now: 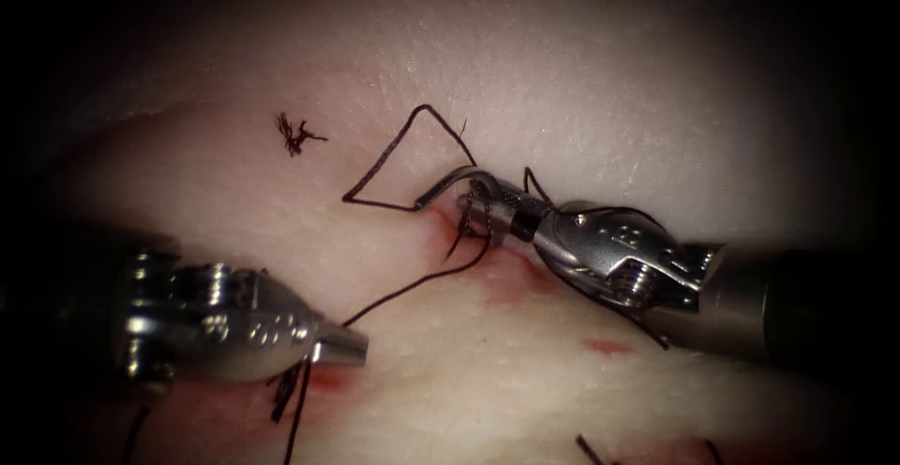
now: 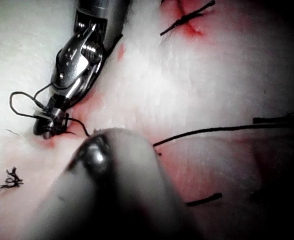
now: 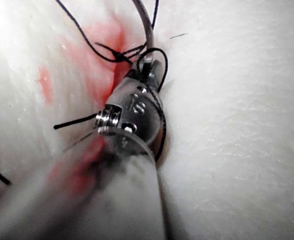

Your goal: Wound Closure

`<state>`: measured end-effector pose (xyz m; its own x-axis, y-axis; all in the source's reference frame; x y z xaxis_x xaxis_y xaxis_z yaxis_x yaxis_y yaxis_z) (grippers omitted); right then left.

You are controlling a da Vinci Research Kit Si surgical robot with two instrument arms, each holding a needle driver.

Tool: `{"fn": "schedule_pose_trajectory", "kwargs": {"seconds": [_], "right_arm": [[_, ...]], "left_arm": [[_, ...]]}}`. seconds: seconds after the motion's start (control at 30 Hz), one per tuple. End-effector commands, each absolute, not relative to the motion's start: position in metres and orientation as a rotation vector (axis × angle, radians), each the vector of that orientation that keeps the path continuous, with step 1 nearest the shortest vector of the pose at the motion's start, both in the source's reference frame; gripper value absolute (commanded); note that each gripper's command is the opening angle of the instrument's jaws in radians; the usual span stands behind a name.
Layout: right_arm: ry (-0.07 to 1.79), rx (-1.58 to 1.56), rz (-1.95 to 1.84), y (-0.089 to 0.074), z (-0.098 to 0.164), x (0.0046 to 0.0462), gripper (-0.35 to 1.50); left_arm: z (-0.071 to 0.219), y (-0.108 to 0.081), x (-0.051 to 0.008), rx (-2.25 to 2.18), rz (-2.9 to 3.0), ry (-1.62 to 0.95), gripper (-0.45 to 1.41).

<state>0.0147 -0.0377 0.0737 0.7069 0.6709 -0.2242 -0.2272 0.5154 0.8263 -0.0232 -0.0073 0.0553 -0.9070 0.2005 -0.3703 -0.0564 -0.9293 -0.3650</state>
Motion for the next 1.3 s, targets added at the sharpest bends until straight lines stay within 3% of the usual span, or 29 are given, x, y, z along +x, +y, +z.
{"fn": "schedule_pose_trajectory", "kwargs": {"seconds": [0.03, 0.93, 1.3], "right_arm": [[0.561, 0.882, 0.573, -0.0382, 0.0740, 0.0155, -0.35], [0.474, 0.989, 0.607, -0.0415, 0.0743, 0.0132, -0.35], [0.538, 0.933, 0.687, -0.0397, 0.0733, 0.0139, -0.35]], "left_arm": [[0.0559, -0.0075, -0.0236, -0.619, 2.896, -0.530, -0.45], [0.0557, -0.0073, -0.0235, -0.614, 2.898, -0.523, -0.45], [0.0556, -0.0072, -0.0236, -0.609, 2.898, -0.517, -0.45]]}}
